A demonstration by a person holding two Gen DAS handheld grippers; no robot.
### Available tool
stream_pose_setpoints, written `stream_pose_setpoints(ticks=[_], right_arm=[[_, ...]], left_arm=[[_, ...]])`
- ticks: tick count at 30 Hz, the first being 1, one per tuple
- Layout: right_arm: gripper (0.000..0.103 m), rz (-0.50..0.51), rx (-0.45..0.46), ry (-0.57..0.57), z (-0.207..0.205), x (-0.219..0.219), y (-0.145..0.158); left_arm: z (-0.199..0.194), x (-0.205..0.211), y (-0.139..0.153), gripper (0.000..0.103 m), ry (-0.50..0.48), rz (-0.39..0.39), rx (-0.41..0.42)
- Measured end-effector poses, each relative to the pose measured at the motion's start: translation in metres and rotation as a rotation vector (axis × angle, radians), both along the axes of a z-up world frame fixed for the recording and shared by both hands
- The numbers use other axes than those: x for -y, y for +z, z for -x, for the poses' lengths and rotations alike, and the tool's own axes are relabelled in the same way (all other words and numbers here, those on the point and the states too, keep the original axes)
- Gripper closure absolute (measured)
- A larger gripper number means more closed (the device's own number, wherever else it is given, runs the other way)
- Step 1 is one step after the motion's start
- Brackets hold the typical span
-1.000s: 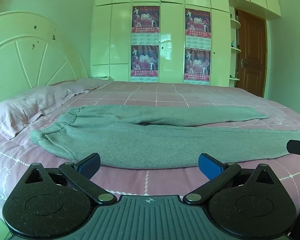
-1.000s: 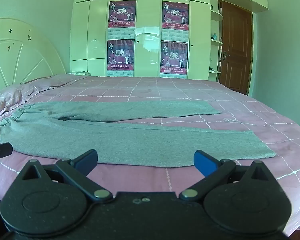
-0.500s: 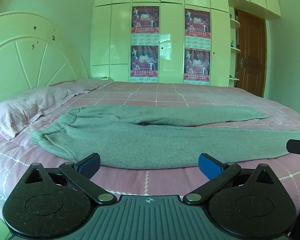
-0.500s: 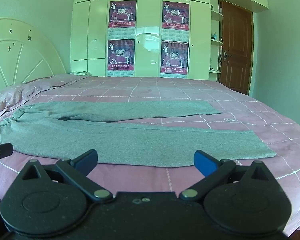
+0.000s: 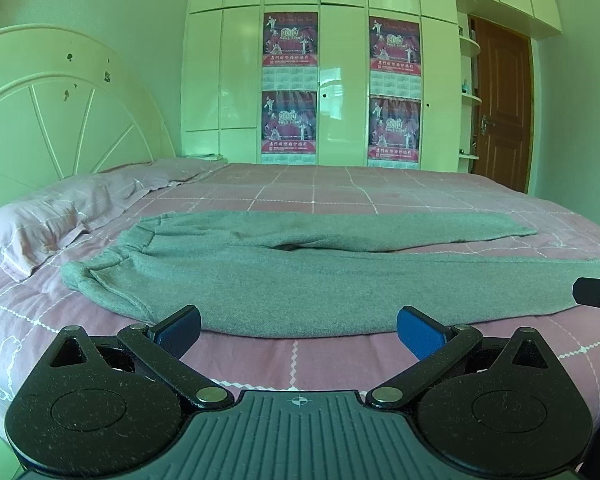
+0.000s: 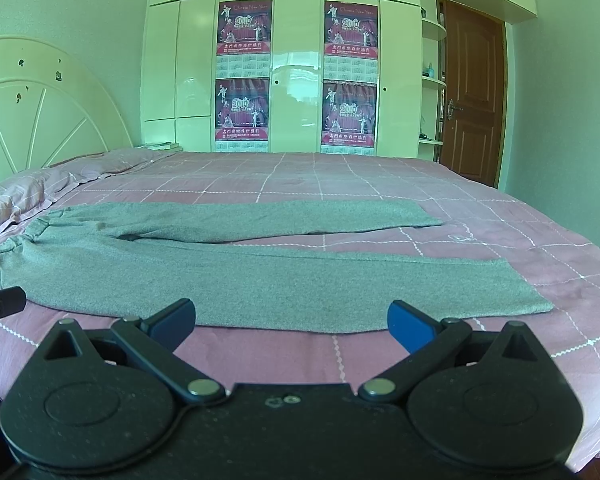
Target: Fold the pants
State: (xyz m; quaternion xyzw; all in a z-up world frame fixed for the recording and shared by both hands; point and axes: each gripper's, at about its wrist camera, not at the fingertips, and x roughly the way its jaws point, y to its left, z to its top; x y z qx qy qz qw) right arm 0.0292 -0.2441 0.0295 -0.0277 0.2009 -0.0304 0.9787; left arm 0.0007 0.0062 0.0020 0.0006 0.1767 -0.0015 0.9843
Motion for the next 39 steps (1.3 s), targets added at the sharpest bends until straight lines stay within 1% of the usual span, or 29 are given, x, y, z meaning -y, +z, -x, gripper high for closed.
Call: stream_pose_setpoints(ticks=[39], right_arm=[[0.006, -0.005, 0.0, -0.003, 0.0024, 0.0025, -0.0016]], left_arm=[[0.0009, 0.0009, 0.0004, 0.0, 0.003, -0.007, 0.0]])
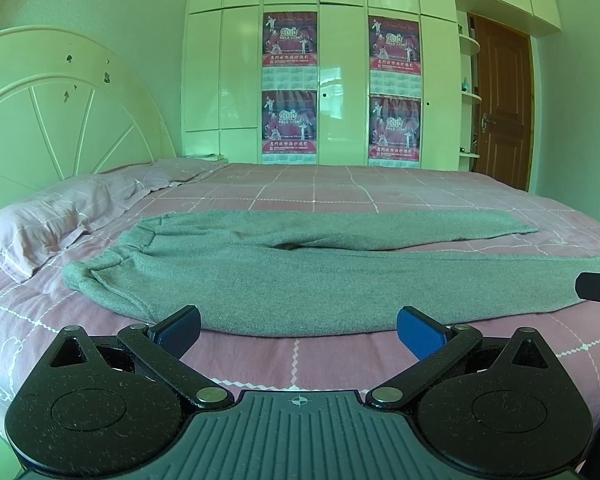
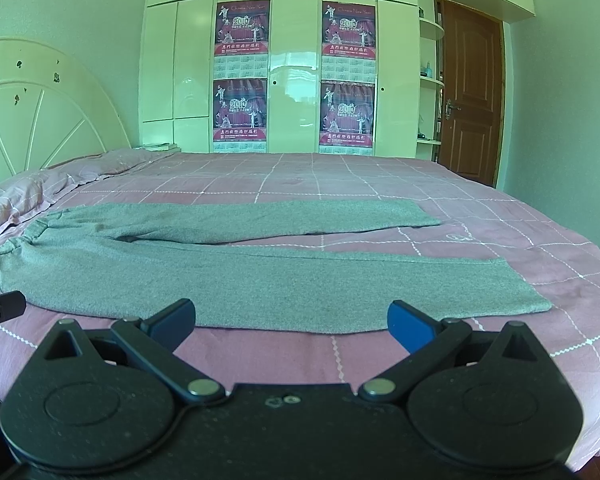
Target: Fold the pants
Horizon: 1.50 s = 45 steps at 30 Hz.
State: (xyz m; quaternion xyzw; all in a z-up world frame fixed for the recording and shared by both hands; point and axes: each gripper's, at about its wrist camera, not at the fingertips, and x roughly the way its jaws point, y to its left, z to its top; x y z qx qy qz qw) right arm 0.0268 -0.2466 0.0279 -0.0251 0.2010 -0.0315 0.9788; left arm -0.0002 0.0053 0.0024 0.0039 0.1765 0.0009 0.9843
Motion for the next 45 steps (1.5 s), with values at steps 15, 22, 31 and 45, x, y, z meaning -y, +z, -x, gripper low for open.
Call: stream_pose_setpoints(ticks=[15, 22, 31, 45], right_arm=[[0.006, 0.0, 0.0, 0.001, 0.0, 0.0, 0.0], [0.006, -0.001, 0.0, -0.001, 0.0, 0.0, 0.0], [0.006, -0.001, 0.001, 0.0, 0.0, 0.0, 0.0], [0.006, 0.014, 0.013, -0.01, -0.011, 0.01, 0.015]], left_arm=[[0.0, 0.002, 0.001, 0.0, -0.001, -0.003, 0.001], [-0.001, 0.001, 0.001, 0.0, 0.0, -0.004, 0.0], [-0.001, 0.001, 0.001, 0.0, 0.0, -0.005, 0.002], [-0.026, -0.021, 0.023, 0.0, 0.019, 0.002, 0.035]])
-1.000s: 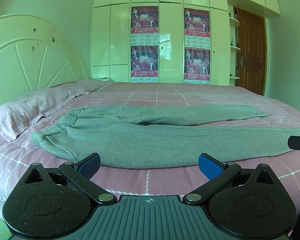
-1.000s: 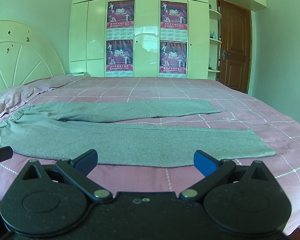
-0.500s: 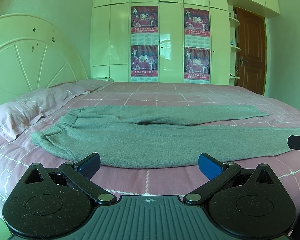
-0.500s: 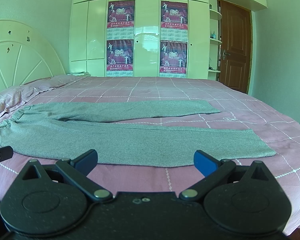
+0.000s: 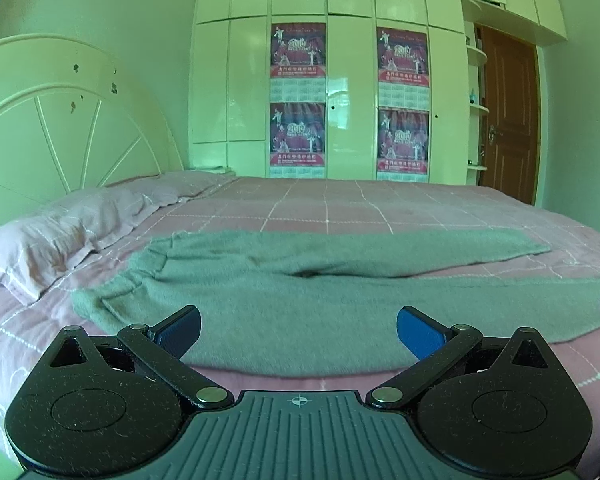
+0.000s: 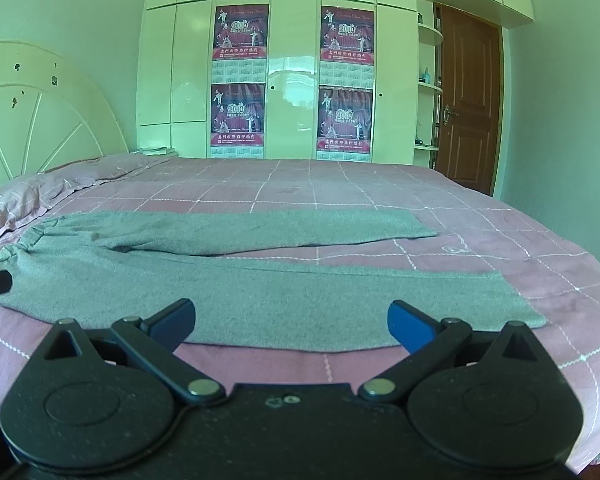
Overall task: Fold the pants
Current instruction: 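Lower both tools to the pant leg cuffs and close both grippers on them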
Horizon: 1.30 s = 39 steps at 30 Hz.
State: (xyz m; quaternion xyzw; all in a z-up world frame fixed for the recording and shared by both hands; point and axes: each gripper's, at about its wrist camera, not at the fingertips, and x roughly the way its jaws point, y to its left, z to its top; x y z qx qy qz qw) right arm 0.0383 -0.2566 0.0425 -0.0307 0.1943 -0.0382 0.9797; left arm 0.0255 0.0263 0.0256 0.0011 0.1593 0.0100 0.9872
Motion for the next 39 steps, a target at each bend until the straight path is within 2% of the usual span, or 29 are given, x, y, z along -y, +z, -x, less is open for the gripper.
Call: stream_pose_setpoints(ticks=[6, 10, 14, 21, 30, 33, 37, 39], right_arm=[[0.006, 0.015, -0.005, -0.001, -0.024, 0.002, 0.008], [0.006, 0.019, -0.009, 0.012, -0.047, -0.003, 0.013], [0.006, 0.021, -0.006, 0.039, -0.072, -0.012, 0.015], [0.006, 0.025, -0.037, 0.12, -0.135, -0.029, 0.021], [0.009, 0.088, -0.048, 0.207, -0.228, -0.043, 0.027], [0.01, 0.094, -0.077, 0.229, -0.268, -0.047, 0.027], [0.013, 0.073, -0.116, 0.241, -0.317, -0.049, 0.02], [0.022, 0.077, -0.151, 0.258, -0.34, -0.051, 0.013]], left_arm=[[-0.038, -0.021, 0.0, 0.0, 0.009, 0.079, -0.034], [-0.065, -0.032, 0.002, 0.0, 0.028, 0.034, -0.049], [-0.09, -0.045, 0.005, 0.0, 0.041, 0.022, -0.05], [-0.144, -0.079, 0.008, 0.0, 0.076, -0.016, -0.068], [-0.254, -0.152, 0.008, 0.0, 0.09, -0.08, -0.127], [-0.296, -0.179, 0.005, 0.0, 0.089, -0.1, -0.177], [-0.346, -0.215, -0.011, 0.0, 0.099, -0.084, -0.242], [-0.369, -0.235, -0.024, 0.0, 0.097, -0.04, -0.293]])
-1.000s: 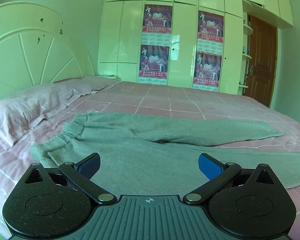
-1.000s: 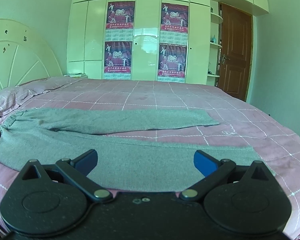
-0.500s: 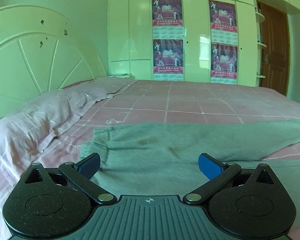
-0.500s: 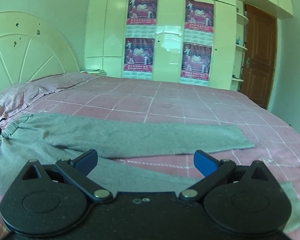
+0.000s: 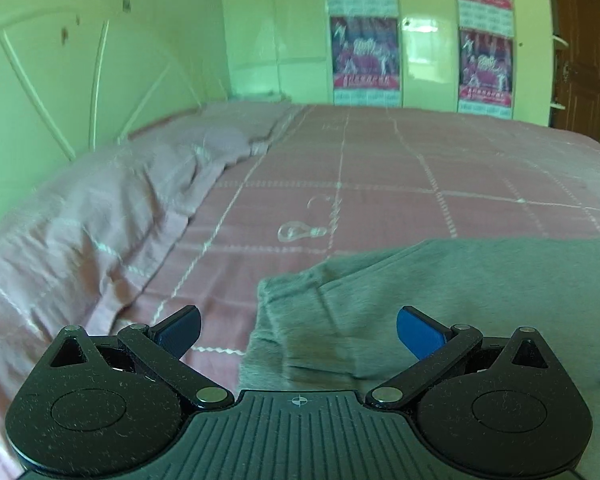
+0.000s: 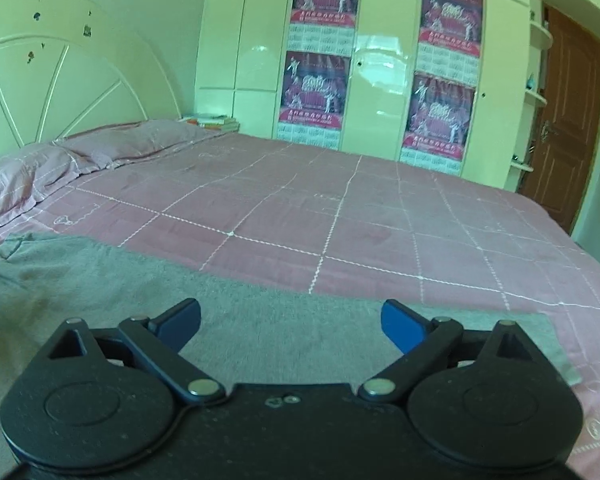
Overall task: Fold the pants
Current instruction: 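Lower both tools to the pant leg cuffs and close both grippers on them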
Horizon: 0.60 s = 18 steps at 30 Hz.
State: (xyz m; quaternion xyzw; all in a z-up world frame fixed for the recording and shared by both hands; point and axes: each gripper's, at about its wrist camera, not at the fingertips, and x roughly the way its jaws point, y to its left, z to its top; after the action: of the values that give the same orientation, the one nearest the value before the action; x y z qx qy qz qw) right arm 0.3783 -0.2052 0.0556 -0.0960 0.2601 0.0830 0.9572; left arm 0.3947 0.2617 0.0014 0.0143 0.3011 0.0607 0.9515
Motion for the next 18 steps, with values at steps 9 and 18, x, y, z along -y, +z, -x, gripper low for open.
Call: stream_pose_setpoints(ticks=[9, 18], right_arm=[[0.03, 0.006, -0.072, 0.064, -0.054, -0.019, -0.026], [0.035, 0.032, -0.161, 0.205, -0.092, -0.032, -0.045]], left_arm=[[-0.077, -0.049, -0.048, 0.025, -0.087, 0.125, -0.106], [-0.113, -0.052, -0.066, 0.053, -0.287, 0.21, -0.136]])
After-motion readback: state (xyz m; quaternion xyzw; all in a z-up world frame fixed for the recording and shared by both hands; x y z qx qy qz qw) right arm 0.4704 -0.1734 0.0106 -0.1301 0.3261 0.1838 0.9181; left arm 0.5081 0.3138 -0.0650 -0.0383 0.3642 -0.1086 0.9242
